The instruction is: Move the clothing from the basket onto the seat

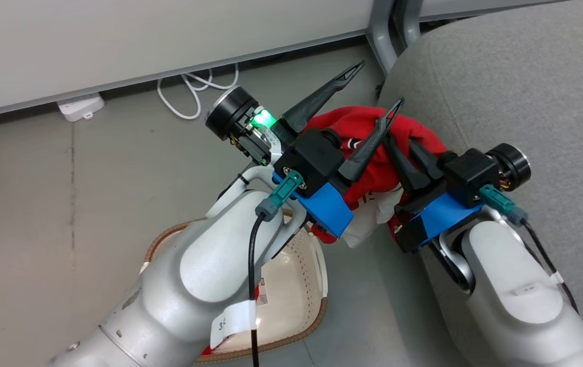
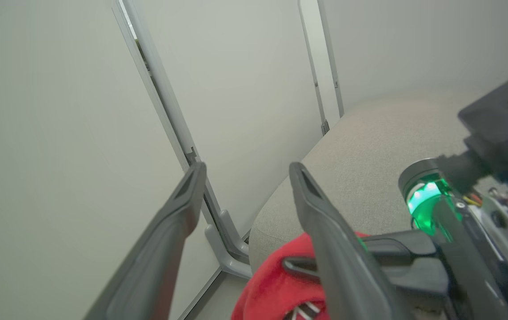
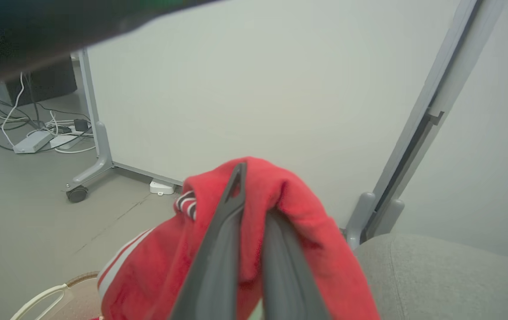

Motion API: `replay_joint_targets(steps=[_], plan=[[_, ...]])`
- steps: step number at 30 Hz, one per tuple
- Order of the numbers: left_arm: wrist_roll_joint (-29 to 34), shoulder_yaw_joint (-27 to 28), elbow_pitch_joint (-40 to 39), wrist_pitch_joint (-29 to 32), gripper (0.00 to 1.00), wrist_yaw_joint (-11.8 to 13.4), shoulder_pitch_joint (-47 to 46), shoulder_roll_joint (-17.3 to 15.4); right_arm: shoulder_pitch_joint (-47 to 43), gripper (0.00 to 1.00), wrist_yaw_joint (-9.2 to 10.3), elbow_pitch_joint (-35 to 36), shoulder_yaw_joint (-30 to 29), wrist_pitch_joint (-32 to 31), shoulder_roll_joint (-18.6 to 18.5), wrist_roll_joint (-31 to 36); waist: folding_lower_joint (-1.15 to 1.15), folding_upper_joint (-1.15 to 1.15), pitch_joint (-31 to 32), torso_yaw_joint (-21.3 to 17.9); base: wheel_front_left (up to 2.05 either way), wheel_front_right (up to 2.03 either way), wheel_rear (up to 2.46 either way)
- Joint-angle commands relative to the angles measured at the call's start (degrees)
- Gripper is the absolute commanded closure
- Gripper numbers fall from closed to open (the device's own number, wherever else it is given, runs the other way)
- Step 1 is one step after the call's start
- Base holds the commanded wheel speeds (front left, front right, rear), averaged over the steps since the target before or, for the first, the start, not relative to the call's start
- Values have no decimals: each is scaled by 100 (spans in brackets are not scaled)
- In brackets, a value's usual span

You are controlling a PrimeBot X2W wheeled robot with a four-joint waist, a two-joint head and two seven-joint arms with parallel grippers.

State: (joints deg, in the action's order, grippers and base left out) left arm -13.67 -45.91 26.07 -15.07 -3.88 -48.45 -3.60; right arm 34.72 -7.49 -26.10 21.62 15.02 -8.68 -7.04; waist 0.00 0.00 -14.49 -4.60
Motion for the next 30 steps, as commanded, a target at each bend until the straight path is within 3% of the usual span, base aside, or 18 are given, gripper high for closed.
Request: replay_joint_targets(steps=[1,21,30], plan=[[3,-25,7,-16,0,-12,-36,-45,-95,100,-1,87,-131,25,26,20,0,0,-130,-214,0,0,0],[33,-432,53,-16,0,-127,246,-26,-994,100,-1,995,-1692,24,176,248,0,0,-451,-1265,0,0,0],[16,-662,63,-16,0,-169,378,-1,-1576,100,-1,1327,-2307,24,256,294,0,0,-475,-1560,0,0,0]])
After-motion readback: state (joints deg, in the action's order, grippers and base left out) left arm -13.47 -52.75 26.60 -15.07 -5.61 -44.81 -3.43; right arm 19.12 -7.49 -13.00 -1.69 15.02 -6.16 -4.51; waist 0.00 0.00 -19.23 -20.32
